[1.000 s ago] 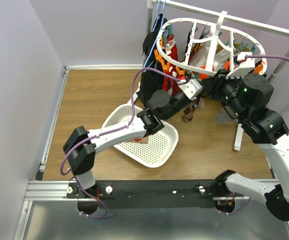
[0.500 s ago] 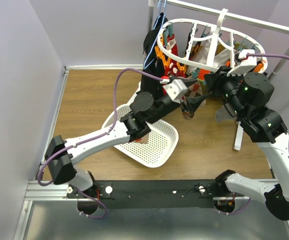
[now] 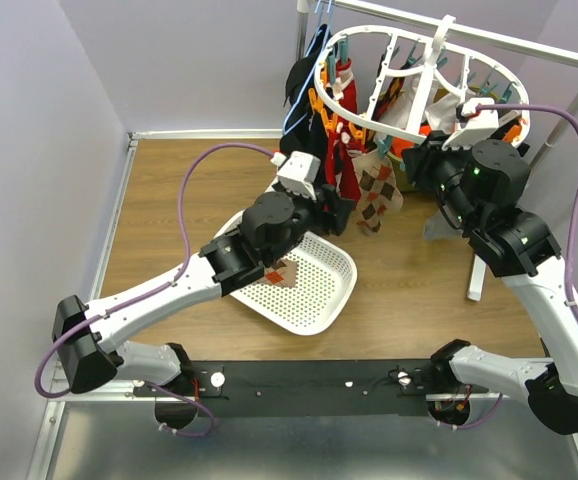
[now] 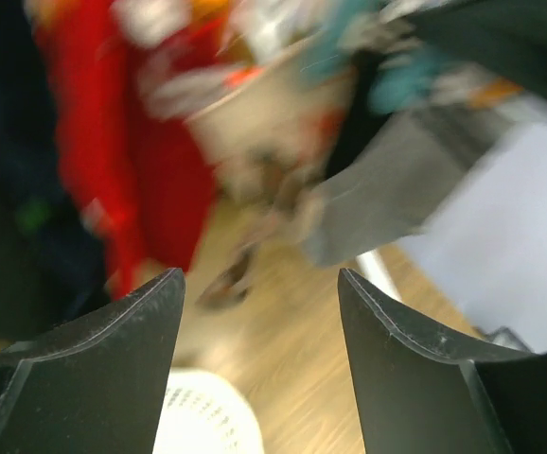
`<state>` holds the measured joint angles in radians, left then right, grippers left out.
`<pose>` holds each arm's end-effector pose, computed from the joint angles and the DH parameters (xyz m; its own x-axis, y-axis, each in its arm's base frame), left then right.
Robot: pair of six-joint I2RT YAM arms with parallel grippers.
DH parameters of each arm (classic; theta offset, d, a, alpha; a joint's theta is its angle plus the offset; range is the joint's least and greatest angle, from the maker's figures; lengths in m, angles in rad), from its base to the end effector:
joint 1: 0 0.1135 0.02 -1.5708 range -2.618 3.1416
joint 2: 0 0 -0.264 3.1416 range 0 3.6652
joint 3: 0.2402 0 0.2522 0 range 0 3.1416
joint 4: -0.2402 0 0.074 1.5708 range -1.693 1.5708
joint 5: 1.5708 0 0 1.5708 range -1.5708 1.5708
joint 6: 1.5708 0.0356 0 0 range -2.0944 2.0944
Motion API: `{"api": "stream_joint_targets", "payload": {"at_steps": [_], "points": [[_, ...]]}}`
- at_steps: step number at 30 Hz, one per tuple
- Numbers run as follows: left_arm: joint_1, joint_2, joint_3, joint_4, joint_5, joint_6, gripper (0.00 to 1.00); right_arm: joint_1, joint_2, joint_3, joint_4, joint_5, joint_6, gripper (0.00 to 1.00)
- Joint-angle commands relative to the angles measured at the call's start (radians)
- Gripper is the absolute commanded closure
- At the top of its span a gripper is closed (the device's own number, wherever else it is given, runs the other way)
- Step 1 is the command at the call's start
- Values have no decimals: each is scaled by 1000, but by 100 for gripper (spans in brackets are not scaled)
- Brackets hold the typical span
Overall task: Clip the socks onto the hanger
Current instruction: Pick up the sock from the bin.
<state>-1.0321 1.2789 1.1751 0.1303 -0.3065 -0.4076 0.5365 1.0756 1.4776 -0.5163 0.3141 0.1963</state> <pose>0.1640 -0.2535 0.4035 -0.2506 -0.3174 -0.9146 0.6147 0.6777 -0.4036 0.1807 0.0946 0.4845 -0.1395 0.1329 -0.9813 -0.1989 0.9670 0.1592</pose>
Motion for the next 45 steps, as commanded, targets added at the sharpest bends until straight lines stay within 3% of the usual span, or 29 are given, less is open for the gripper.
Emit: {"api": "stream_joint_targets", "payload": {"at_steps": [1,3,7,13,19,29,45], "points": [[128,11,-38,-365,-100,-322,26,-1,3,-20,39,-1,-23,99],[220,42,-66,-471,-45,-371,26,0,1,-23,38,-6,-24,99],[296,86,-110,-561,-10,-404,31,-1,-3,-34,39,-10,-20,99],[281,272,-94,-662,167,-188,32,-1,-11,-48,45,-13,-20,99],[195,378,-39,-762,121,-24,33,-1,-16,-57,53,-15,-28,99],[187,407,-9,-773,162,128,44,-3,-19,-56,50,-9,-38,99],[193,405,-69,-707,204,496,41,-1,-20,-50,44,-15,-52,99]]}}
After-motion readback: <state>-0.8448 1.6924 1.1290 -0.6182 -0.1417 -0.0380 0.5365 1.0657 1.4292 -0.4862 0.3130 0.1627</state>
